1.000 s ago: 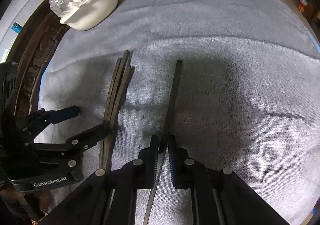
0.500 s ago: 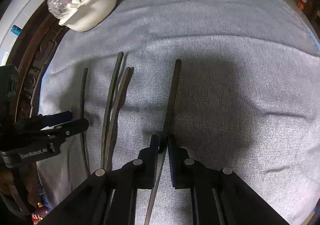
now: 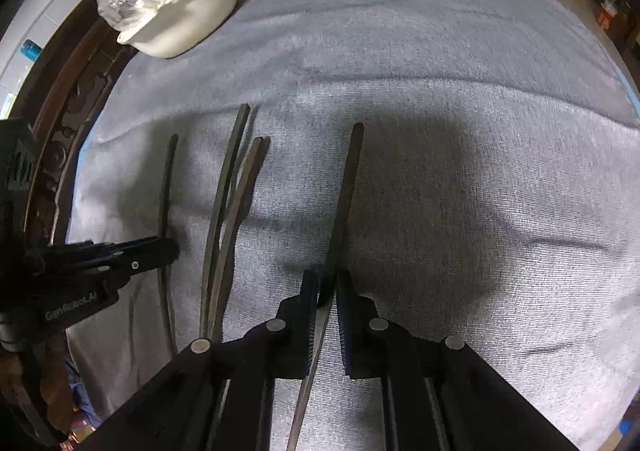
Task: Organize utensils
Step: 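Close the left gripper on another rod while the right gripper holds its rod, then lift both held rods upright and lower them into the grey holder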
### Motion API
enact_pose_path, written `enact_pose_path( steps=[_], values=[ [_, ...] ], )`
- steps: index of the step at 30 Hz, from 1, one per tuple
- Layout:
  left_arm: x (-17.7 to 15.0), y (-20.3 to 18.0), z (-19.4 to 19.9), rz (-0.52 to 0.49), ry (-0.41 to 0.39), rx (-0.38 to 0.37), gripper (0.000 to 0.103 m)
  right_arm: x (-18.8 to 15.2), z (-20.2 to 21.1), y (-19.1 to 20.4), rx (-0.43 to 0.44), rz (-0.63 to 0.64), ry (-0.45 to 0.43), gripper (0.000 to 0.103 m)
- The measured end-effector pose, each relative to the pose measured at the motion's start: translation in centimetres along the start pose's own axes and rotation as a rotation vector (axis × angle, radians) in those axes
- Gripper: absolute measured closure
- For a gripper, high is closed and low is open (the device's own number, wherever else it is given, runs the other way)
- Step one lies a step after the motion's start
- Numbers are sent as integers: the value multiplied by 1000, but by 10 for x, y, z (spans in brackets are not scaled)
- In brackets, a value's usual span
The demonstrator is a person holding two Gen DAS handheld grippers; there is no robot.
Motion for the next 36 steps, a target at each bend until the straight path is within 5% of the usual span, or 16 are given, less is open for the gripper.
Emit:
enact_pose_path(
  steps=[3,9,20,36],
  values=[
    [13,-4,1,-112,16,103,98,-1,1,0,-9,-7,5,93],
    [17,-15,-3,-176,74,134,97,3,-1,-1,4,-33,29,91],
    [3,33,5,-89,28,4,98,-5,9,-13,7,-93,-18,97],
    [-61,85,82,42,-245,-144,98,-73,82,-46,107,-256,-230,97]
  ],
)
Point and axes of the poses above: each gripper's, at about its wrist camera, not at the fingertips, and z roughly against the way its jaws point, y to its left, x to its top, the point moved 6 cm from there along -z, roughly the way its jaws point, and after that the axes turned 5 degrees about y, right-handed, at the moved point
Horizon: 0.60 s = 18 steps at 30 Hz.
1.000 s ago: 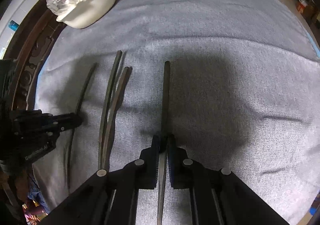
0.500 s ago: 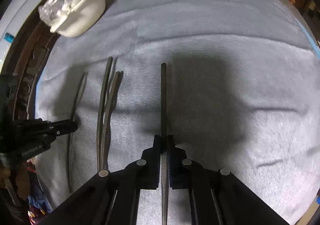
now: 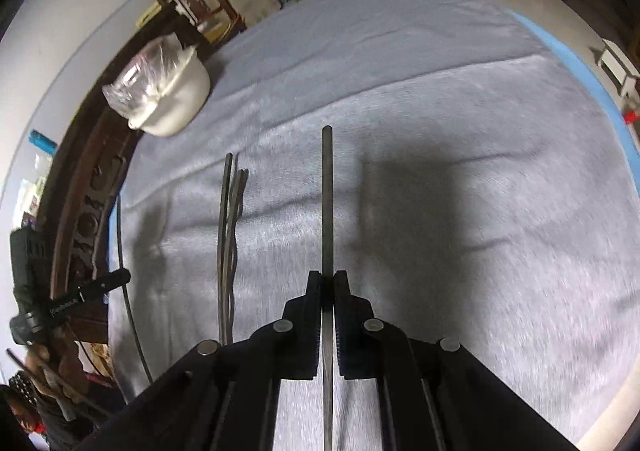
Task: Organize utensils
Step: 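Lift both held rods upright and lower them into the grey holder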
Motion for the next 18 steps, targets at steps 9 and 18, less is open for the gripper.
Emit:
enact_pose_path(
  steps=[9,18],
  values=[
    [-20,20,39,81,-129,-57,98,-29,48,-19,69,-102,-128,97],
    [-41,17,82,152,-262,-148,98,-56,89,-25,198,-202,-263,97]
  ],
)
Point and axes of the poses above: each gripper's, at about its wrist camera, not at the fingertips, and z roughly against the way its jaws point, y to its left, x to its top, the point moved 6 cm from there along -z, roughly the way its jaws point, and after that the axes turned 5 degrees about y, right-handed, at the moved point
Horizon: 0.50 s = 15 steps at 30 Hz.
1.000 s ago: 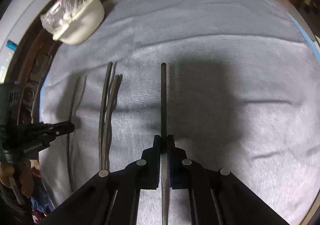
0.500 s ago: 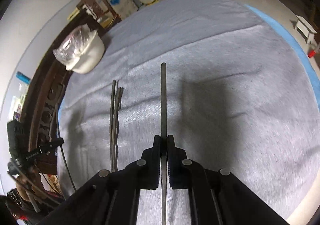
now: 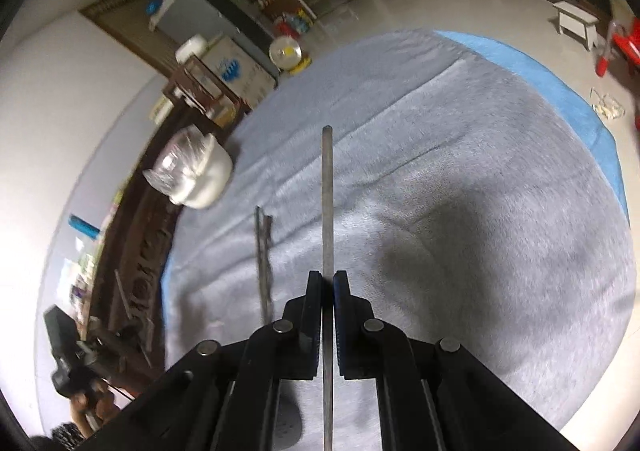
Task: Organize utensils
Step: 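Lift both held rods upright and lower them into the grey holder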
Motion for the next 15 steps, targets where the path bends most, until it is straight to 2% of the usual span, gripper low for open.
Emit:
enact_pose_path(
  steps=[8,15],
  values=[
    [-17,-33,35,24,-87,-134,98,-13,29,24,143,-49,-116,97],
    [-25,-67,51,-6,-210,-172,98,-11,25,37,212,-105,-176,97]
  ],
)
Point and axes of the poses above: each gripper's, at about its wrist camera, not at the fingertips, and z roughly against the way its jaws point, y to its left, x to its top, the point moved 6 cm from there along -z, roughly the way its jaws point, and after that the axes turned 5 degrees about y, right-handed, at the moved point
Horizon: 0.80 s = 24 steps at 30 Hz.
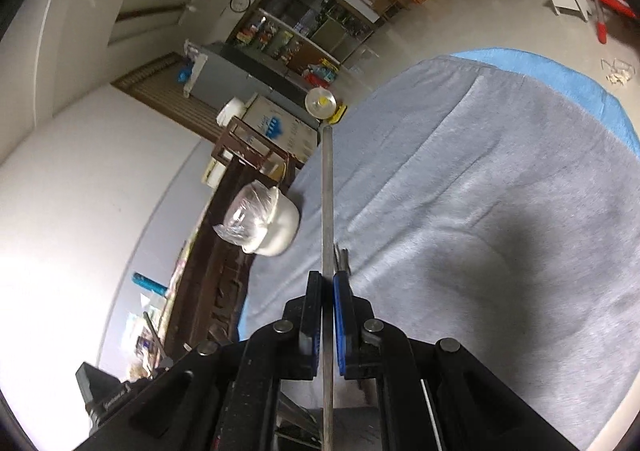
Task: Organize utensils
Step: 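Lift both held rods upright and lower them into the grey holder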
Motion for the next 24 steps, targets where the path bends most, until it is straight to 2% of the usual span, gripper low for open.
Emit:
enact_pose_path(
  steps=[3,5,13,24],
  values=[
    [-4,-11,-5,-13,-27,-11,98,-1,-5,7,4,10,-19,97],
    [-7,-15,-8,-32,-57,12,98,-2,-9,11,8,20,-27,97],
    [-26,-16,-28,-78,-75,63,98,-12,-25,24,8,74,-14,97],
    [-46,-23,-27,-164,-118,111,98,-37,-28,35,-27,188,-10,97]
  ],
)
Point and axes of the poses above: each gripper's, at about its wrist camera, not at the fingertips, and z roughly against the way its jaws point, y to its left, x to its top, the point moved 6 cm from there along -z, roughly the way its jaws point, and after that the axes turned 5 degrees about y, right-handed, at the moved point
